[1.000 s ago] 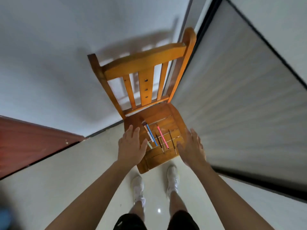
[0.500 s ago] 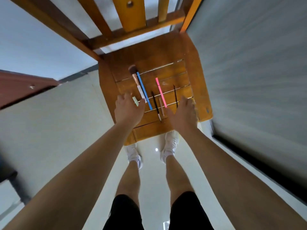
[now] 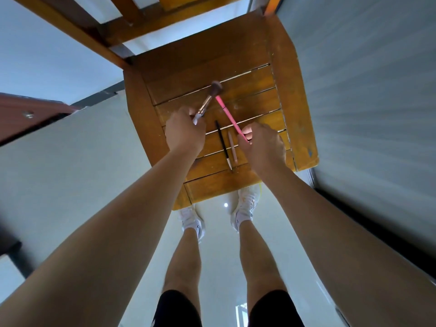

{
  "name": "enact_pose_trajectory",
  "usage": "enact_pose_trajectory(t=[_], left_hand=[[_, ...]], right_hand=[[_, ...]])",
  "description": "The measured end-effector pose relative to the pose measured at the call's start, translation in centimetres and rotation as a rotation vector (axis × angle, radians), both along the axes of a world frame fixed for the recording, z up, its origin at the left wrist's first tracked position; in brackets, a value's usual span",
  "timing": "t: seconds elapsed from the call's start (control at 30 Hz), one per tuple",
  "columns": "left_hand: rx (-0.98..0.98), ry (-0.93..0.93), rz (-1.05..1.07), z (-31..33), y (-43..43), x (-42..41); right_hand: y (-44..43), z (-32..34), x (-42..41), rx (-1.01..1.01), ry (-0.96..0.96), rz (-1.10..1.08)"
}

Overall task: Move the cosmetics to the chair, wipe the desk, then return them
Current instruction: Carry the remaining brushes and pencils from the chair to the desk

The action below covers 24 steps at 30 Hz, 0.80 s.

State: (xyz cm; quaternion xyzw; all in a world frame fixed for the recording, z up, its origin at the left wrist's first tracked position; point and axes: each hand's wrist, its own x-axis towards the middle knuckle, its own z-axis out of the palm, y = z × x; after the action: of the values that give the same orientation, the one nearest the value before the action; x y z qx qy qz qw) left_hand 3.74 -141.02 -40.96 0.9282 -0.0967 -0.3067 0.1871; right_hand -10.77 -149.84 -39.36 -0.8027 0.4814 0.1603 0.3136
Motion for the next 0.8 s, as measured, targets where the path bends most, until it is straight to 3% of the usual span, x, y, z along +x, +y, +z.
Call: enact_pose_trajectory(t=[0.23, 0.5, 0.67, 0.8], left_hand=[[-0.119, 0.057, 0.088, 0.8, 0.4, 0.5], [-0.276, 0.068, 0.176, 4.6, 2.2, 0.9], [-0.433, 0.087, 0.351, 12.8, 3.8, 2.7], [-0.563, 0.049, 0.474, 23.8, 6.8, 4.3]], right_hand=[[-0.4, -0.1, -0.4, 0.096, 0.014, -0.171], [-0.5, 3.2, -0.4, 0.010, -0.044, -0.307], [-0.9, 11.1, 2.2, 0.008, -0.215, -0.367], [-0.2, 20.6, 5.2, 0.108, -0.429, -0.370]])
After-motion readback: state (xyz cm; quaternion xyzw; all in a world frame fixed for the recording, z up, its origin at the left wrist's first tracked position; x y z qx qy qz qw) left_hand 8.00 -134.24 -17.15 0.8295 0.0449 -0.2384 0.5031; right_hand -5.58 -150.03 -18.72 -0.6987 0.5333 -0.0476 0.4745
